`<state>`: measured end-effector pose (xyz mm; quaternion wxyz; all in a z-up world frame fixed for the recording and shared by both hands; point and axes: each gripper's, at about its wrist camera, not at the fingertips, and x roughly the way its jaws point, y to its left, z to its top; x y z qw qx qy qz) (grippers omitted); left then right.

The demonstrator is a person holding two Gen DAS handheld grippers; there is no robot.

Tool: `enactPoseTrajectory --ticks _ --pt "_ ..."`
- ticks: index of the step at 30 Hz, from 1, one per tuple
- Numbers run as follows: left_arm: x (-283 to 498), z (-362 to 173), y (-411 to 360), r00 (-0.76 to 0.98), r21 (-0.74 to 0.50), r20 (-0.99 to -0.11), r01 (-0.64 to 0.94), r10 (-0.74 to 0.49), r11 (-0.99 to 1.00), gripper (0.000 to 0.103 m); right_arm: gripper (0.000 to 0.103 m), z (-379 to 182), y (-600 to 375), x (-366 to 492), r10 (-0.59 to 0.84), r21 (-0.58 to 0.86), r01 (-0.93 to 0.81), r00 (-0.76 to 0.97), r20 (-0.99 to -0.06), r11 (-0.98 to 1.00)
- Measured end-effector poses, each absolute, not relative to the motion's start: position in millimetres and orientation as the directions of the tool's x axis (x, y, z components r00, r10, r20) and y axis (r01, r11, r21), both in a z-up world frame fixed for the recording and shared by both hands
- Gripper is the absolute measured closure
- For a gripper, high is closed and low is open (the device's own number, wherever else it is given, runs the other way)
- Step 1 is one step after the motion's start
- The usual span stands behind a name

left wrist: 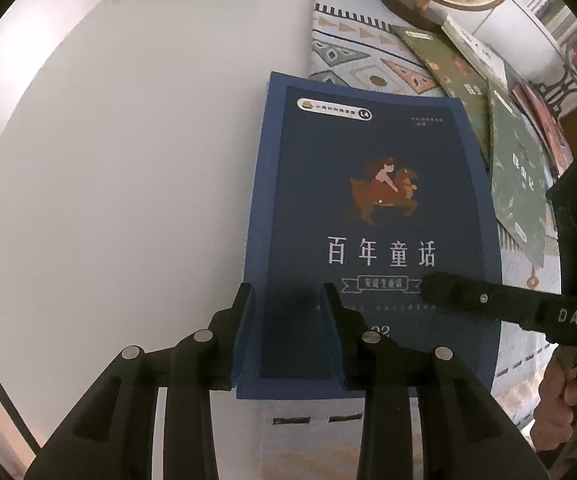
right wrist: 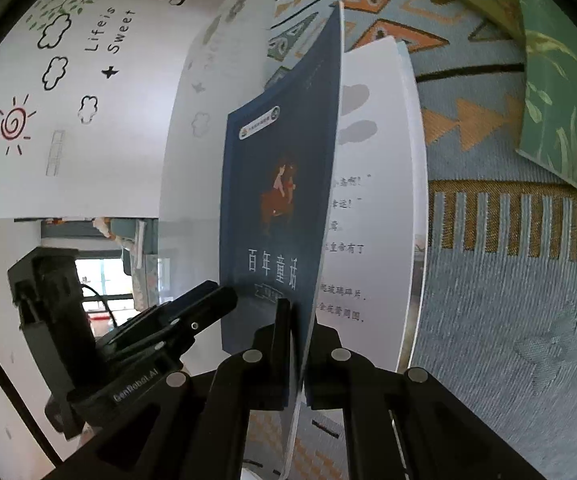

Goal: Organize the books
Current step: 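Lower the blue book onto the table and open both grippers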

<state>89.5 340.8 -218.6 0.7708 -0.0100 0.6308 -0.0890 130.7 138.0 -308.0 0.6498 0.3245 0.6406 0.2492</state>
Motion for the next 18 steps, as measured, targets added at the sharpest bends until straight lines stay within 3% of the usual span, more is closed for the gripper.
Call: enactPoseTrajectory --ticks 6,18 --pt "91.5 -216.1 345.0 0.191 -0.101 -0.974 0.104 -0.119 0.989 0.072 0.088 -311.3 129.0 125.2 0.725 0.723 0.117 0.031 -0.688 0.681" --pt "115.5 -187.9 317.9 0.241 -0.087 -0.963 0.141 -0.120 0.986 0.070 0.084 -292.0 29.5 111.6 0.669 0.694 0.226 0.183 -0.720 0.684"
